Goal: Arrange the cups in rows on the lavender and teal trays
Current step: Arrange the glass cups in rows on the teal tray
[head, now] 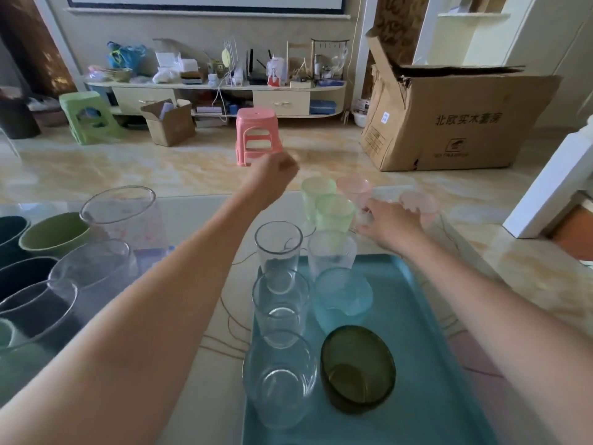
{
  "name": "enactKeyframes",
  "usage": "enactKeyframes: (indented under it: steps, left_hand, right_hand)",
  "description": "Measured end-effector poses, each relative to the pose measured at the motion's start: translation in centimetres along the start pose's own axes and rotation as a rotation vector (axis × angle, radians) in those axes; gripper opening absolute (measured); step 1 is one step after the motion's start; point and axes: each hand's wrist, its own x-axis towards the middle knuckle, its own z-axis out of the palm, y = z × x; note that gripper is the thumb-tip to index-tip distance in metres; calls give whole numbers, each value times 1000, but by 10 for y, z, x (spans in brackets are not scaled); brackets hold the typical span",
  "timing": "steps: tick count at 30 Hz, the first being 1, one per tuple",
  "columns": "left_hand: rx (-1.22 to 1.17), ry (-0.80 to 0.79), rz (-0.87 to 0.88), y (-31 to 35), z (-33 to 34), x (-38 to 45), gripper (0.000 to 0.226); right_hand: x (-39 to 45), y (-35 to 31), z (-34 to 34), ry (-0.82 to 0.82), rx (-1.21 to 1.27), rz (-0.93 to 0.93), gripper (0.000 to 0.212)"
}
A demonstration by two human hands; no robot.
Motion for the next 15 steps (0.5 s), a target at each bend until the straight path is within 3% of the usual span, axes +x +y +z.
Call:
enactKeyframes:
  steps: [3, 6, 11, 15]
  left_hand:
    - [460, -330, 106, 35, 22, 21, 35]
    - [636, -470, 105, 45, 39, 28, 49]
    - [648, -523, 3, 36, 60, 27, 39]
    - [634, -385, -14, 40, 48, 19, 32]
  right_hand:
    - [7, 6, 20, 79, 94, -83, 10]
    - [16, 10, 31, 188, 160, -180, 12]
    - [24, 12, 33, 151, 237, -199, 18]
    - [21, 10, 25, 86, 195, -165, 18]
